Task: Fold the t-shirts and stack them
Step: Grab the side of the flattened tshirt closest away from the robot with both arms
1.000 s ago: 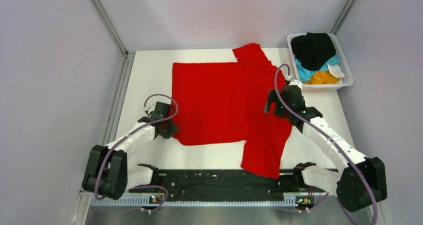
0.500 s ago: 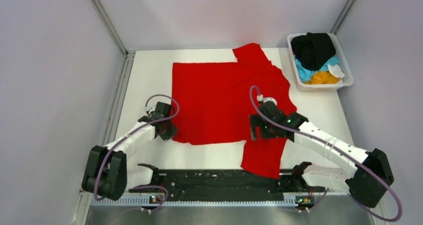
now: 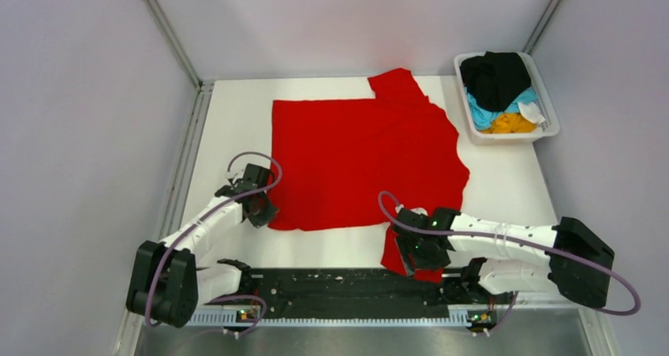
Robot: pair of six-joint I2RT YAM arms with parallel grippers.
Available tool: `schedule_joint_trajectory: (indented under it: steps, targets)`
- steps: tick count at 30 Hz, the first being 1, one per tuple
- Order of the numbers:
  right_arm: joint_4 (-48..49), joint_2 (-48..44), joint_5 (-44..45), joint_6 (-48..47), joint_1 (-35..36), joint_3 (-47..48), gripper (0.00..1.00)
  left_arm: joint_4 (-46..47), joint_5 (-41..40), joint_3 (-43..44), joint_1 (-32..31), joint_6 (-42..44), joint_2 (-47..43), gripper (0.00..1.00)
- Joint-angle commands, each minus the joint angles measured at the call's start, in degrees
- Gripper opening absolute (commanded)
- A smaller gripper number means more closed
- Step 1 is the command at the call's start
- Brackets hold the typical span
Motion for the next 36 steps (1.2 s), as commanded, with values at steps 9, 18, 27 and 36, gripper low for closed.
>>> schedule_joint_trajectory:
  steps: [9,18,27,36]
  targets:
    - [4.1,6.1,10.4,9.8,0.7,-1.6,0.12,1.9,0.5,-0.5,-0.2,0.3,0.0,0.0]
    - [-1.2,-5.1,22.3,6.4,-5.0,7.7,0.0,2.2,1.9,2.4,-0.1,0.8,0.6,0.0]
    - [13.1,-4.6,26.8,-6.9,-18.6,15.6,0.0,3.5,4.0,8.8,0.2,2.1,4.0,0.0]
    - [25.4,5.6,22.9,-15.5,-28.6,25.2,0.0,4.0,6.3,15.6,3.7,1.8,8.7,0.0]
